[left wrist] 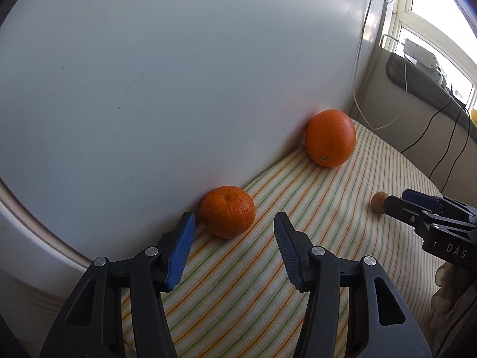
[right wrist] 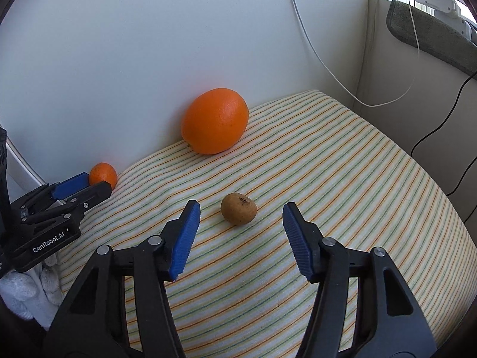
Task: Organize fruits
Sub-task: 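Grasp the tangerine with the left tool while the right tool grasps a small brown kiwi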
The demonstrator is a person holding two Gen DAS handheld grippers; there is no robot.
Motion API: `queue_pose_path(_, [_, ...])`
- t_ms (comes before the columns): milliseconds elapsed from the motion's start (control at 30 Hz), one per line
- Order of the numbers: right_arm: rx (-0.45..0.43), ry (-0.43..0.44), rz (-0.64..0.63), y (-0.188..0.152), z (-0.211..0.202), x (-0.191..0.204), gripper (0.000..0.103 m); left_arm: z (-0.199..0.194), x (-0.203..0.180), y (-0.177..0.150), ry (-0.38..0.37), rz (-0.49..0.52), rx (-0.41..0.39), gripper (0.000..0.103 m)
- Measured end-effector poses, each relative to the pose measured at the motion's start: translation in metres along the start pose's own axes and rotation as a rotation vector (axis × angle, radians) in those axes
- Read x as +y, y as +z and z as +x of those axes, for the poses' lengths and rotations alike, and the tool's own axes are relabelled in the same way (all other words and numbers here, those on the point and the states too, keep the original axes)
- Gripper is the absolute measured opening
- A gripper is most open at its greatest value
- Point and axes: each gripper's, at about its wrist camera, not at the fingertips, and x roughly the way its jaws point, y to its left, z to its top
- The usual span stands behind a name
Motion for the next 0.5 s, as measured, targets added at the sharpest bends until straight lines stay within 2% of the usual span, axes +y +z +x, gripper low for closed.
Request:
queue_pose_path(333, [0.018, 0.001, 0.006, 0.005, 0.017, -0.004, 0.059, 0.011, -0.002, 0.001, 0.019, 0.006, 0.015, 0.053])
queue_pose_path(367, [0.02, -0.001, 0.01, 0.005, 0.019, -0.004, 0.057, 0.013, -0.002, 0.001, 0.02, 0.01, 0.019, 0.053])
queue_pose_path(467, [0.031, 0.006, 0.032, 0.005, 0.025, -0.009, 0.04, 0.018, -0.002, 0.005, 0.01, -0.009, 0.022, 0.04])
queue_pose_path(500, [0.03, 0.018, 0.038, 0.005, 0.025, -0.01, 0.039, 0.018, -0.001, 0.005, 0.005, -0.012, 0.02, 0.039])
